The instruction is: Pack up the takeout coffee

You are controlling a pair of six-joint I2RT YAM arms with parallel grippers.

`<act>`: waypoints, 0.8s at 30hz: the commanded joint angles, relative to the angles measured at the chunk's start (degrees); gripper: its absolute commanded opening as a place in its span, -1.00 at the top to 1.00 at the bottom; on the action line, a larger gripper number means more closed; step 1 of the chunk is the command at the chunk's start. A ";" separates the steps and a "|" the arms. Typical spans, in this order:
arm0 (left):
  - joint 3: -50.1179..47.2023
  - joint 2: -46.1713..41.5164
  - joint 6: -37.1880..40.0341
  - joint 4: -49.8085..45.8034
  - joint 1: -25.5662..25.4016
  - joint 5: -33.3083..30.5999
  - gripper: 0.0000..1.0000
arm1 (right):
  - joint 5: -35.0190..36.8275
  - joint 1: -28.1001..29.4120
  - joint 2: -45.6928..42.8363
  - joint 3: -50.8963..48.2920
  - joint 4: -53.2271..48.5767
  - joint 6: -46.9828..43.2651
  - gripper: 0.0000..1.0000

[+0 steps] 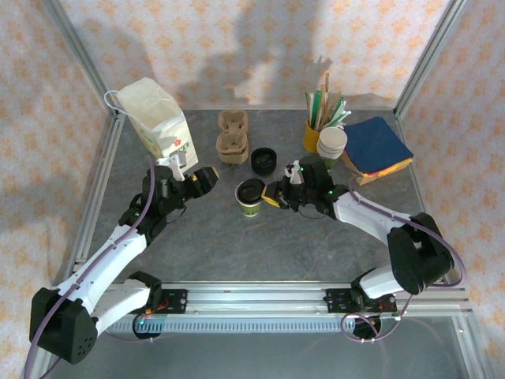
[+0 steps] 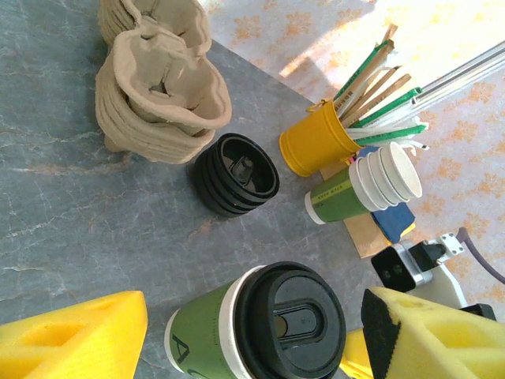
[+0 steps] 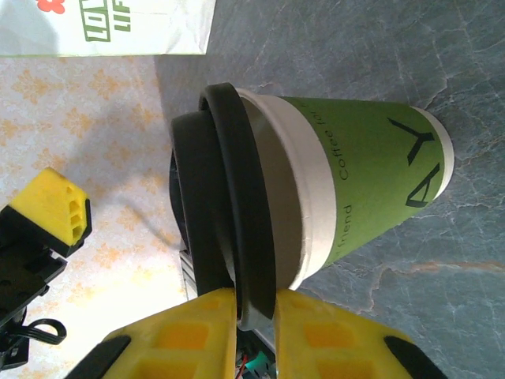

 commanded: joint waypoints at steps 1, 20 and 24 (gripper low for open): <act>-0.68 -0.99 -0.15 1.25 -0.29 0.28 -0.48 | 1.20 -0.16 0.41 -0.34 -0.55 -1.16 0.61; -0.93 -0.49 0.20 1.09 -0.28 0.50 -0.48 | 5.55 0.83 0.98 5.50 -10.33 -7.02 0.32; -0.63 -0.22 0.37 1.18 -0.28 0.47 -0.49 | 8.39 0.81 0.28 8.36 -14.35 -9.37 0.25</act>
